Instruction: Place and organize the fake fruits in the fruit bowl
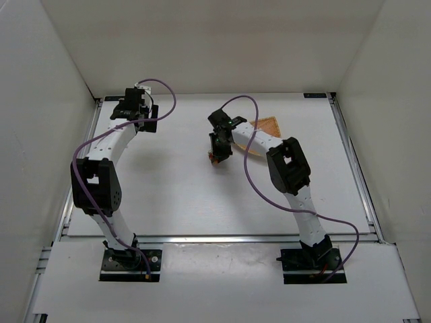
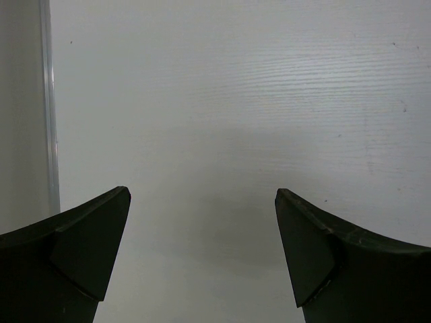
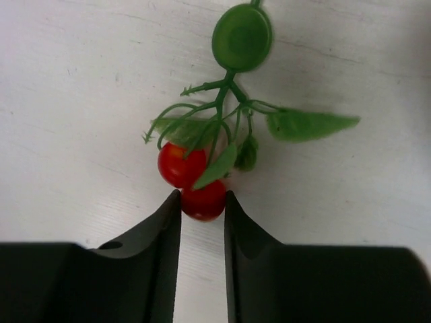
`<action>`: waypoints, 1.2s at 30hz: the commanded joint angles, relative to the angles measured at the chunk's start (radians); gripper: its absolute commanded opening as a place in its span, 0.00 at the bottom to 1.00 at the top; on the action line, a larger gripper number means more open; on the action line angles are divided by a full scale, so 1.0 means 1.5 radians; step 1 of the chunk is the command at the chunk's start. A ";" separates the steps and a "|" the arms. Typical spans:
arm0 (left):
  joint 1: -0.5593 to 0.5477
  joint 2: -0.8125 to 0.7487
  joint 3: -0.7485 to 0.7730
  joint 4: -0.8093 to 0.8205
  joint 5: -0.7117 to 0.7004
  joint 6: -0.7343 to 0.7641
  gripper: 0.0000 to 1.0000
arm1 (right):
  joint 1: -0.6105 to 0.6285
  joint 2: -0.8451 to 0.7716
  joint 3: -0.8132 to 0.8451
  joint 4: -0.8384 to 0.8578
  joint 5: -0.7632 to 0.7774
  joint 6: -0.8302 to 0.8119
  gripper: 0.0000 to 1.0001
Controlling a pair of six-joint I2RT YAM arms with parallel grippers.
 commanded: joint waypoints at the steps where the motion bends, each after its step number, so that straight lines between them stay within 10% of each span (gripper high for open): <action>1: 0.002 -0.028 0.026 -0.002 0.009 -0.008 1.00 | 0.005 -0.003 0.019 -0.015 -0.006 0.001 0.18; 9: 0.002 -0.034 0.020 -0.008 0.009 -0.002 1.00 | 0.005 -0.057 0.034 -0.021 -0.022 -0.035 0.01; 20: 0.027 -0.046 -0.008 -0.008 0.009 -0.002 1.00 | -0.125 -0.228 -0.023 0.005 -0.064 -0.009 0.01; 36: 0.033 -0.046 -0.014 -0.014 0.015 -0.002 1.00 | -0.325 -0.189 -0.134 0.005 -0.017 -0.027 0.03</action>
